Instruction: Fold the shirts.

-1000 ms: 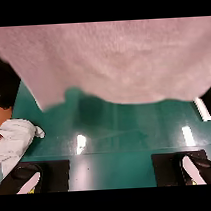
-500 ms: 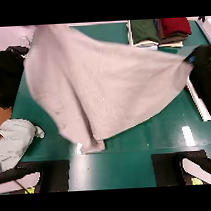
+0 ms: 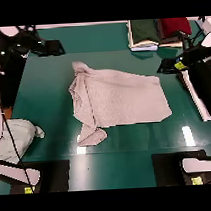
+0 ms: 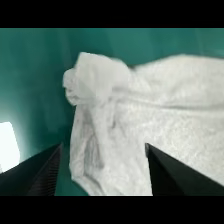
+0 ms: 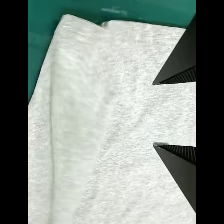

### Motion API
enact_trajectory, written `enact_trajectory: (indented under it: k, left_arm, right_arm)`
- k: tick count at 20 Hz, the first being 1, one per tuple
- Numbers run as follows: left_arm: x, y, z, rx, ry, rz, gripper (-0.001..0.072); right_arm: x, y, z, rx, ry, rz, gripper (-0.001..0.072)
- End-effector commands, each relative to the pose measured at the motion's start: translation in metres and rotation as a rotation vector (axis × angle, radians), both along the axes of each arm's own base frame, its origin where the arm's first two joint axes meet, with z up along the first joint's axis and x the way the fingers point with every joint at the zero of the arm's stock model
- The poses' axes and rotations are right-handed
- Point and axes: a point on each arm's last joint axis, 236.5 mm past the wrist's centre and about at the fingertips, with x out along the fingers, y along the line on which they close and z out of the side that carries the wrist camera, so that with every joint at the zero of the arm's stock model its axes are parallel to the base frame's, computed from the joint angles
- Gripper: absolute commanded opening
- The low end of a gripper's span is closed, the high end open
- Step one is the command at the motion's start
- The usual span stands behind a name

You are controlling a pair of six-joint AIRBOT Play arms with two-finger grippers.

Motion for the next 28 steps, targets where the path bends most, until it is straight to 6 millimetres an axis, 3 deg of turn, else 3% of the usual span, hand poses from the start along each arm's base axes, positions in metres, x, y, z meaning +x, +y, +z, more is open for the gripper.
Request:
enact_trajectory:
  k: [1,3,5,11,14,19,24,28]
  left_arm:
    - [-0.043,0.035,-0.002,0.028,0.148,0.044,0.0603]
    - [-0.073,0.038,-0.011,0.084,0.190,0.052,0.0596]
    - [-0.105,0.017,-0.031,0.077,0.224,0.027,0.0596]
    - [-0.233,-0.069,-0.144,-0.060,0.453,-0.077,0.0601]
    - [-0.271,-0.093,-0.178,-0.175,0.564,-0.066,0.0601]
    - [-0.275,-0.091,-0.209,-0.214,0.569,0.024,0.0601]
    - [-0.233,-0.092,-0.207,-0.300,0.425,0.155,0.0601]
    - [-0.230,-0.094,-0.221,-0.312,0.462,0.186,0.0600]
  right_arm:
    - [-0.004,0.009,0.008,0.066,0.016,0.040,0.0419]
    - [-0.019,0.015,0.012,0.057,-0.004,0.055,0.0417]
    - [-0.032,0.022,0.013,0.053,-0.035,0.057,0.0410]
    - [-0.066,0.029,0.004,0.052,-0.066,0.037,0.0410]
    - [-0.076,0.029,0.006,0.050,-0.073,0.037,0.0410]
    - [-0.077,0.030,0.007,0.053,-0.070,0.040,0.0410]
    - [-0.077,0.030,0.006,0.053,-0.069,0.040,0.0409]
    - [-0.078,0.030,0.006,0.053,-0.065,0.042,0.0409]
